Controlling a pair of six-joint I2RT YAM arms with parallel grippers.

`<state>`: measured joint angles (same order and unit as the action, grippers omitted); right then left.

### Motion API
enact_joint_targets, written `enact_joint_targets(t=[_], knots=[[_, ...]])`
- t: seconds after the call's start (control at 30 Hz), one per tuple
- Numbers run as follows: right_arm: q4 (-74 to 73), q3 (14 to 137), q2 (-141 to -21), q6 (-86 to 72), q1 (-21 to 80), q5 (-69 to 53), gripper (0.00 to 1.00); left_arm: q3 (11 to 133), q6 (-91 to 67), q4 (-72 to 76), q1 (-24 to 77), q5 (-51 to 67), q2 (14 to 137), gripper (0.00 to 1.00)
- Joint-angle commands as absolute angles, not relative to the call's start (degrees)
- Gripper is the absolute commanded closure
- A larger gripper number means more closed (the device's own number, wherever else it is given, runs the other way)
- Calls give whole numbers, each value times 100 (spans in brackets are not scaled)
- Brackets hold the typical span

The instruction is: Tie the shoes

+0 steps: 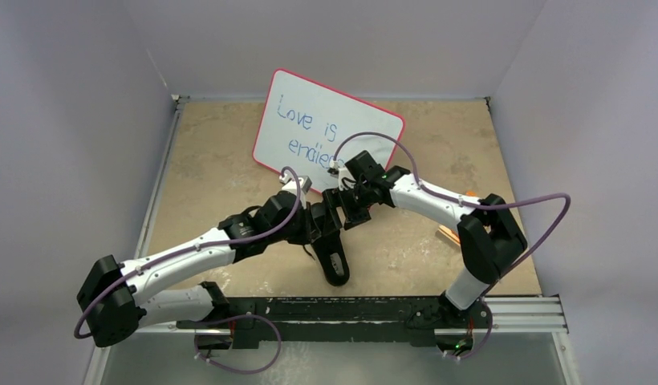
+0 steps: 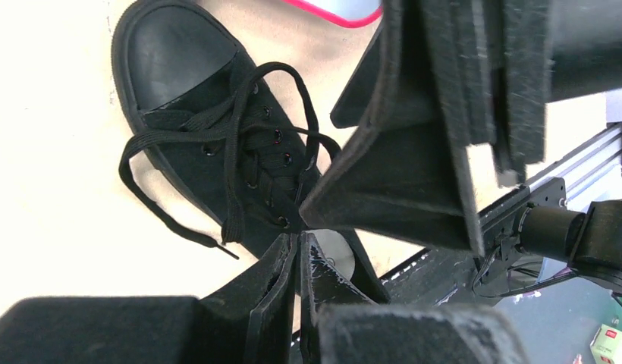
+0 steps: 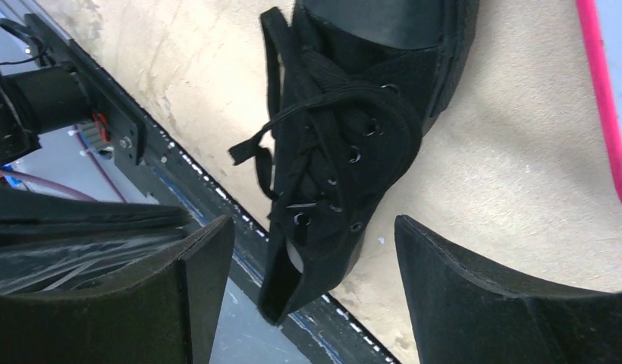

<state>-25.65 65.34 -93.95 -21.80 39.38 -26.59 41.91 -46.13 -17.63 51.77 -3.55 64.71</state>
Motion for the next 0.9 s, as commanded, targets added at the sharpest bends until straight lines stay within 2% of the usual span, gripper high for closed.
enact_joint_targets(t=[0.0,0.27,0.53,0.7,0.77,0.87], knots=[[-2359,6469,-9534,-2033,3895,-2561,22,4486,-4654,-1904,5145,-602,6208,94],[-2036,6480,-9906,-1822,3869,-2670,48,4584,-4519,-2116,5133,-556,6272,94],[-1725,6465,-9785,-1834,3807,-2560,59,4584,-4472,-2127,5110,-478,6292,94],[-1704,6484,-9737,-1758,3806,-2562,77,4556,-4456,-2116,5104,-382,6336,94],[-1794,6509,-9742,-1733,3813,-2534,88,4517,-4464,-2078,5101,-349,6329,91],[-1916,6537,-9630,-1729,3812,-2628,97,4368,-4443,-1783,5105,-211,6290,85]])
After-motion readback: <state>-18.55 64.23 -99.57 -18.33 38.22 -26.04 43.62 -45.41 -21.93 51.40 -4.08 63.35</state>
